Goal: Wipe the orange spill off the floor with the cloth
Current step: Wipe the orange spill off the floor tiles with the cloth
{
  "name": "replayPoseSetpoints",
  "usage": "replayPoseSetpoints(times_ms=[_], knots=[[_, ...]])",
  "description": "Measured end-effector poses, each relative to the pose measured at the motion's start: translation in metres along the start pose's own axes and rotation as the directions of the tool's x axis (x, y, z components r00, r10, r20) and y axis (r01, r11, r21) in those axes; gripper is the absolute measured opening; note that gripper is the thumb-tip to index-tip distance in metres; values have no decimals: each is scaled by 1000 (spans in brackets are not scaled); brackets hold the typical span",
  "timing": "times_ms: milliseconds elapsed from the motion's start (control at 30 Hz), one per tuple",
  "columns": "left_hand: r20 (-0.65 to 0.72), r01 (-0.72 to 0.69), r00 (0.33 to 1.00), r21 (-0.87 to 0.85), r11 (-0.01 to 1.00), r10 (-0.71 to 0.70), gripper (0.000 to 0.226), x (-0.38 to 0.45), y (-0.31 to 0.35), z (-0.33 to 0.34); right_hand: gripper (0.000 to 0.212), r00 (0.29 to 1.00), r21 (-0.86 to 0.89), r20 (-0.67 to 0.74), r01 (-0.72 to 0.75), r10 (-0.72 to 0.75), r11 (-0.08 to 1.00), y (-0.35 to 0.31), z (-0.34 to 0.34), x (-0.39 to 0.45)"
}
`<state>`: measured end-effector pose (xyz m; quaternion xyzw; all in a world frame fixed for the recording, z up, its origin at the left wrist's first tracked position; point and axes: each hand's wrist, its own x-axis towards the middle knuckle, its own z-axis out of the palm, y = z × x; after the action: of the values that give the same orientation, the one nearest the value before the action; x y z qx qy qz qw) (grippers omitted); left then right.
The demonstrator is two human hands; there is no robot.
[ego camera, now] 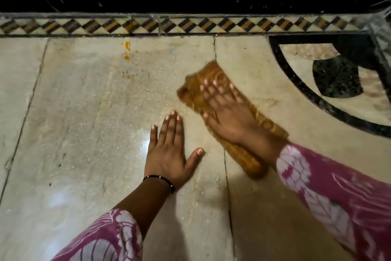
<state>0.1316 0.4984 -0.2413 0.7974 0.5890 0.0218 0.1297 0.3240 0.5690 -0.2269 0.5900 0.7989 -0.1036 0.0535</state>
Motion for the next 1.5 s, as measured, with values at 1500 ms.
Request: replayPoseSetpoints(times_ms=[1500], knots=[[4,33,999,48,998,-33,99,2,3,2,69,956,64,-44,-288,291,956,52,-26,104]])
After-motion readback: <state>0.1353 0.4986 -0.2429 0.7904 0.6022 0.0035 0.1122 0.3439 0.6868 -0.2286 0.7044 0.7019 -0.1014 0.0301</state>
